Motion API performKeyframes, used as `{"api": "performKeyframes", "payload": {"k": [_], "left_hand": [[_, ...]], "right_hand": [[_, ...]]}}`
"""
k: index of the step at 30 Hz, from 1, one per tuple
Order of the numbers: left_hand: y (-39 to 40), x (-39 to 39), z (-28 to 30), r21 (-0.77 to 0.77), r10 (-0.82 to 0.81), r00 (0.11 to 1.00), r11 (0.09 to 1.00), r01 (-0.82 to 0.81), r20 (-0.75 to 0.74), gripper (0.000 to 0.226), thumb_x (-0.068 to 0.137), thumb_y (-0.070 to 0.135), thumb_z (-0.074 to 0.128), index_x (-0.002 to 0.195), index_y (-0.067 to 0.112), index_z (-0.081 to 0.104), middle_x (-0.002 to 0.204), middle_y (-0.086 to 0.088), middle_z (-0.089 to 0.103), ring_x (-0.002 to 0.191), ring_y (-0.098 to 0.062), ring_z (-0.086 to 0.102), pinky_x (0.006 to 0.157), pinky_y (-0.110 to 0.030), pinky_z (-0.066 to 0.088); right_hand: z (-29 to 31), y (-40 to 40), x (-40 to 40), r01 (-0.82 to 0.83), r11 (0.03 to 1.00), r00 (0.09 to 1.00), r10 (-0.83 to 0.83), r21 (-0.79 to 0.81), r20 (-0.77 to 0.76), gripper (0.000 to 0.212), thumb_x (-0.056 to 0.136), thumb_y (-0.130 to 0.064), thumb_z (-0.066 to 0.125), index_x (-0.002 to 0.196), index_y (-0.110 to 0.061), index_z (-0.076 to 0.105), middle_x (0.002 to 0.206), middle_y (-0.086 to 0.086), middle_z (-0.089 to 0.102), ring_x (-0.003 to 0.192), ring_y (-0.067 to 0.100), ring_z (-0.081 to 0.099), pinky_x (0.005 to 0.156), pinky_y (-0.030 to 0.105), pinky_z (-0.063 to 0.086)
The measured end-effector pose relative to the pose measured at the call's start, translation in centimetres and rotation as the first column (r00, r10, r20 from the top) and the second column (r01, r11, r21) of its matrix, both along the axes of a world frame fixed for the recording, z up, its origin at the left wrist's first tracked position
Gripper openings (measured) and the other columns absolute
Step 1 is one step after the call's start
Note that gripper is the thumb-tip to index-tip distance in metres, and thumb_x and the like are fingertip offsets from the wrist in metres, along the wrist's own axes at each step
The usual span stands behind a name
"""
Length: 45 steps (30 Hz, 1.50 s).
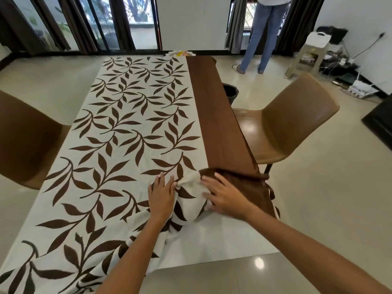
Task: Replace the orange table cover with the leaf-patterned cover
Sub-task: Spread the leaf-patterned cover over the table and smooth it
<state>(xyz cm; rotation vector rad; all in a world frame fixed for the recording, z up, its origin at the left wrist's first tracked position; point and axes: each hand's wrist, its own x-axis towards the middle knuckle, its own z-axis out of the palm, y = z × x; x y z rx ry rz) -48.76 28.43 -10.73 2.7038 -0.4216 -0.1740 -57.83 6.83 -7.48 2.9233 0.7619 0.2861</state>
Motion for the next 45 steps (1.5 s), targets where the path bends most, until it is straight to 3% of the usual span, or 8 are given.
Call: {"api": "performKeyframes", "payload": {"k": [9, 13, 20, 25, 28, 36, 41, 45], "left_hand": [[0.3, 1.0, -0.9, 0.056, 0.057, 0.996, 0.997, -0.054, -0.063, 0.047, 0.103, 0.040, 0.020, 0.148, 0.028, 0.029, 0.158, -0.008, 0.017, 0.146, -0.023, 0.009, 0.117, -0.043, 0.006], [0.2, 0.7, 0.0, -0.180, 0.044, 0.996, 0.982, -0.056, -0.074, 0.053, 0.100, 0.048, 0.023, 0.147, 0.025, 0.031, 0.157, -0.004, 0.020, 0.146, -0.021, 0.013, 0.117, -0.044, 0.009], [-1.6, -5.3, 0.7, -0.121, -0.441, 0.835, 0.857, 0.500, 0.329, 0.056, 0.095, 0.056, 0.038, 0.142, 0.025, 0.040, 0.151, 0.003, 0.036, 0.141, -0.014, 0.029, 0.116, -0.045, 0.018], [-3.1, -6.7, 1.1, -0.426, -0.294, 0.925, 0.824, 0.374, 0.242, 0.031, 0.093, 0.027, 0.057, 0.120, 0.015, 0.065, 0.097, -0.001, 0.073, 0.081, -0.010, 0.068, 0.078, -0.028, 0.057], [-2.8, -6.1, 2.7, -0.504, -0.224, 0.962, 0.819, 0.274, 0.159, 0.014, 0.087, 0.023, 0.066, 0.098, 0.013, 0.068, 0.074, 0.004, 0.066, 0.057, -0.002, 0.057, 0.057, -0.006, 0.044], [-1.8, -4.4, 5.2, -0.450, -0.253, 0.897, 0.795, 0.406, 0.362, 0.038, 0.092, 0.040, 0.049, 0.103, 0.014, 0.074, 0.082, 0.003, 0.074, 0.065, -0.008, 0.067, 0.058, -0.025, 0.056], [-1.3, -6.6, 6.7, -0.396, -0.397, 0.822, 0.735, 0.551, 0.408, 0.035, 0.096, 0.034, 0.047, 0.117, 0.017, 0.068, 0.114, 0.006, 0.069, 0.096, -0.005, 0.067, 0.084, -0.024, 0.054], [-1.4, -9.5, 7.2, -0.464, -0.546, 0.797, 0.654, 0.598, 0.257, 0.033, 0.097, 0.038, 0.048, 0.119, 0.022, 0.067, 0.129, 0.014, 0.058, 0.113, 0.004, 0.056, 0.096, -0.025, 0.047]], "right_hand": [[-2.0, -0.7, -1.8, 0.204, 0.945, 0.975, -0.219, 0.257, 0.031, 0.011, 0.070, -0.019, 0.081, 0.074, -0.016, 0.071, 0.117, 0.006, 0.066, 0.114, 0.021, 0.058, 0.106, 0.042, 0.036], [0.4, -1.1, -1.3, 0.255, 0.876, 0.965, -0.256, 0.410, -0.054, 0.010, 0.071, -0.017, 0.080, 0.078, -0.022, 0.074, 0.111, 0.001, 0.068, 0.112, 0.017, 0.059, 0.107, 0.042, 0.033], [4.1, -2.6, -0.8, 0.369, 0.686, 0.928, -0.311, 0.627, -0.207, 0.007, 0.073, -0.017, 0.079, 0.078, -0.021, 0.076, 0.100, -0.005, 0.067, 0.098, 0.009, 0.057, 0.092, 0.038, 0.047], [6.2, -3.2, -0.9, 0.464, 0.535, 0.881, -0.364, 0.705, -0.303, 0.007, 0.072, -0.023, 0.079, 0.076, -0.020, 0.075, 0.095, -0.013, 0.063, 0.094, 0.005, 0.057, 0.083, 0.023, 0.049], [7.0, -3.8, -1.1, 0.498, 0.531, 0.867, -0.316, 0.686, -0.385, 0.003, 0.076, -0.022, 0.076, 0.078, -0.021, 0.075, 0.096, -0.014, 0.063, 0.094, 0.004, 0.058, 0.085, 0.025, 0.051], [9.6, -4.7, -1.9, 0.521, 0.483, 0.852, -0.247, 0.704, -0.461, 0.005, 0.079, -0.020, 0.073, 0.076, -0.023, 0.073, 0.101, -0.015, 0.067, 0.101, 0.000, 0.058, 0.093, 0.024, 0.045], [14.5, -6.2, -3.6, 0.674, 0.553, 0.507, 0.135, 0.489, -0.851, 0.011, 0.082, -0.018, 0.071, 0.080, -0.008, 0.073, 0.079, -0.001, 0.071, 0.079, 0.011, 0.066, 0.074, 0.017, 0.050], [14.3, -6.3, -4.3, 0.696, 0.674, 0.271, 0.073, 0.248, -0.960, 0.018, 0.085, -0.028, 0.067, 0.082, -0.011, 0.070, 0.064, -0.005, 0.065, 0.064, 0.008, 0.062, 0.069, 0.021, 0.050]]}}
